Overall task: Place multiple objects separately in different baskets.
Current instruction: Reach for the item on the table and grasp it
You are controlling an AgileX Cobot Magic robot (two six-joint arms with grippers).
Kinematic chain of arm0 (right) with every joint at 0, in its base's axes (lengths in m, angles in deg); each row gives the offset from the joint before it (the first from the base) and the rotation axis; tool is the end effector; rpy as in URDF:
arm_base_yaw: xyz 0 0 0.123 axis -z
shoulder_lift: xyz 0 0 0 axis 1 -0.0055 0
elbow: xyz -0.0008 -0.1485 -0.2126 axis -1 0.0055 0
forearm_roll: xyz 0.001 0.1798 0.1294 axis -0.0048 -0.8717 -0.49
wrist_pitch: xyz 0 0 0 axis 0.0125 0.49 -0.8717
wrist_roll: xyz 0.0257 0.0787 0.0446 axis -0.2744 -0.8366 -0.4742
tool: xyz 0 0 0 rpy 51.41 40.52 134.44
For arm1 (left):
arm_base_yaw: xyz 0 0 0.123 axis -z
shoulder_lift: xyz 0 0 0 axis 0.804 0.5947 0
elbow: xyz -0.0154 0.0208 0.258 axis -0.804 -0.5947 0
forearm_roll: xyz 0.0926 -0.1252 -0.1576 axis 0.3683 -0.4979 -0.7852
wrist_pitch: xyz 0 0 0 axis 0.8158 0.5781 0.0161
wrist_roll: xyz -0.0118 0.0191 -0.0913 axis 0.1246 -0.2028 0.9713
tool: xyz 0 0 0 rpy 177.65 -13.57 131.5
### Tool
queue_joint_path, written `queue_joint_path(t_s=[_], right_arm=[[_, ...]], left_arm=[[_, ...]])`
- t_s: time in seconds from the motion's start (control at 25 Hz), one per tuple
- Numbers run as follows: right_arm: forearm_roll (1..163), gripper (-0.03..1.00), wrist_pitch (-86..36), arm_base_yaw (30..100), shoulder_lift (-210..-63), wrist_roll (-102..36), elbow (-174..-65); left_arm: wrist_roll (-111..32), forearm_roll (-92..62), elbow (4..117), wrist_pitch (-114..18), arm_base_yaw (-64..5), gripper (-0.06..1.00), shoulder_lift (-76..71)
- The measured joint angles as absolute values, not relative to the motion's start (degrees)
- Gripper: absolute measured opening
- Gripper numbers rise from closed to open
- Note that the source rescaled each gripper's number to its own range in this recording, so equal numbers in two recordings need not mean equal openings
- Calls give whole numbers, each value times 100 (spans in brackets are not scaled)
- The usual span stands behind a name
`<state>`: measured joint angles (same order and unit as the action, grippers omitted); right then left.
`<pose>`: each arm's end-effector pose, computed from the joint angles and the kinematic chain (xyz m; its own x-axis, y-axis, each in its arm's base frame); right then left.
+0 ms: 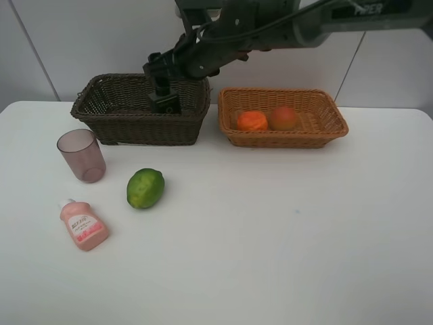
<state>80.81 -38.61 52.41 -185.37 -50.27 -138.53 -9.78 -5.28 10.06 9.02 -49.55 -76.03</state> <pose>0.3601 0.2810 0.2174 -0.5421 -0.3563 -0.7610 -0.6165 0.7841 0.0721 -0.0052 -0.0052 0.2627 -0.4419 0.0682 -0.8945 0.1373 0.9905 0.0076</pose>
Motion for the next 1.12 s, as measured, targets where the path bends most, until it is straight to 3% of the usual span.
queue_joint_path(t_s=[0.2,0.4,0.88,1.12], right_arm=[[8406,84,-5833,5462,-18093,-5495,-13830],[8807,85,-7021,6268,-17589,-5806,-13116],[8851,87,-7082,8535,-14617,-5979,-10581],[8944,87,-7061,8793,-12754,-5949,-9844]], left_arm=[[-978,-528,1006,902,-4955,100,-7603],[-978,-528,1006,902,-4955,100,-7603],[-978,-528,1006,902,-4955,100,-7603],[-978,-528,1006,902,-4955,100,-7603]])
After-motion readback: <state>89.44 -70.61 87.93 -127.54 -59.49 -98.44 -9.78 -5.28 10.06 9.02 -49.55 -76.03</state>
